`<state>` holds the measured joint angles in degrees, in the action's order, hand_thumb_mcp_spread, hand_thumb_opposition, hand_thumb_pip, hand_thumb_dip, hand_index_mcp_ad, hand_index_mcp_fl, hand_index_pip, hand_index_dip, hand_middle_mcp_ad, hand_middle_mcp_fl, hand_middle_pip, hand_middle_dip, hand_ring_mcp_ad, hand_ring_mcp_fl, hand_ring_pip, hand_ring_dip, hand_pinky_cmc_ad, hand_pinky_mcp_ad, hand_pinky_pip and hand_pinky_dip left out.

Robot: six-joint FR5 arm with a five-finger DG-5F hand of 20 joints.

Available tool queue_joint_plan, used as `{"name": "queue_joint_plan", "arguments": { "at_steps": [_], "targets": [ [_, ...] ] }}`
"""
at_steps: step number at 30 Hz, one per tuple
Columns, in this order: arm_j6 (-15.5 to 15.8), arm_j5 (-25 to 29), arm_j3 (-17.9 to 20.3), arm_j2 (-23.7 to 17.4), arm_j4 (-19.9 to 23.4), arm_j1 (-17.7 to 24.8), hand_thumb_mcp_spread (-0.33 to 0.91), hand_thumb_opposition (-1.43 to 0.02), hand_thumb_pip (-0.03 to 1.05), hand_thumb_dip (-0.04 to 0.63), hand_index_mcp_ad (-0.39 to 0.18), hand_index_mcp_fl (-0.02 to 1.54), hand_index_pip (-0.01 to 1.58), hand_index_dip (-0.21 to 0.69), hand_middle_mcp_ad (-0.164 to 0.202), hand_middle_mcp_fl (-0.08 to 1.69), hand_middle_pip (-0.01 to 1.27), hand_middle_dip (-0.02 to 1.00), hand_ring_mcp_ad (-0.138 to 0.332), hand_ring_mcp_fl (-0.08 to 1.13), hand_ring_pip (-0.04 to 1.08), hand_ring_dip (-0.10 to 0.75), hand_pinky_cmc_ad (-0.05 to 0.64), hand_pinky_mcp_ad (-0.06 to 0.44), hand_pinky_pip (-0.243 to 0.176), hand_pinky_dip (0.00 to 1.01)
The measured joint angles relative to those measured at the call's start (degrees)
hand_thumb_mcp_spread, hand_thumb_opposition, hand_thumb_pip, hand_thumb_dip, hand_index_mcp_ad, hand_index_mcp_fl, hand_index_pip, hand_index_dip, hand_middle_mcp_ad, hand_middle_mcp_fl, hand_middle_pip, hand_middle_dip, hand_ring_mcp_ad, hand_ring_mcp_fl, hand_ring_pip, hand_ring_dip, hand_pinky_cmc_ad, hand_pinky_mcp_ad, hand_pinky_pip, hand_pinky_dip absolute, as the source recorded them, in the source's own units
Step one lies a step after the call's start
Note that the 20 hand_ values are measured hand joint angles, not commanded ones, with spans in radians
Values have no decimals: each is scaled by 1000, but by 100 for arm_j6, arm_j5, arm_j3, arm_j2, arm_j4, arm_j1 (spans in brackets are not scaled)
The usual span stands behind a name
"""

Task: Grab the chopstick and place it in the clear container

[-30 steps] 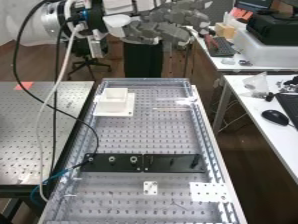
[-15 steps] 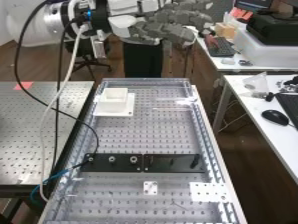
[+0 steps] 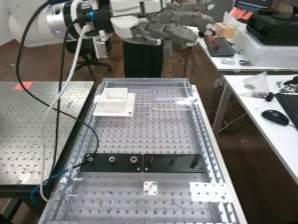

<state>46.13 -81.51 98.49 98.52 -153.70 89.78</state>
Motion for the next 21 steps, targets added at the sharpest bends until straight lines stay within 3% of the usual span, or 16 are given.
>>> {"name": "queue_joint_plan", "arguments": {
  "at_steps": [21],
  "targets": [
    [-8,32,94,-125,2,32,-96,-929,960,105,-101,26,103,-108,108,201,101,330,131,14,110,182,396,346,-105,318]
  ]
}}
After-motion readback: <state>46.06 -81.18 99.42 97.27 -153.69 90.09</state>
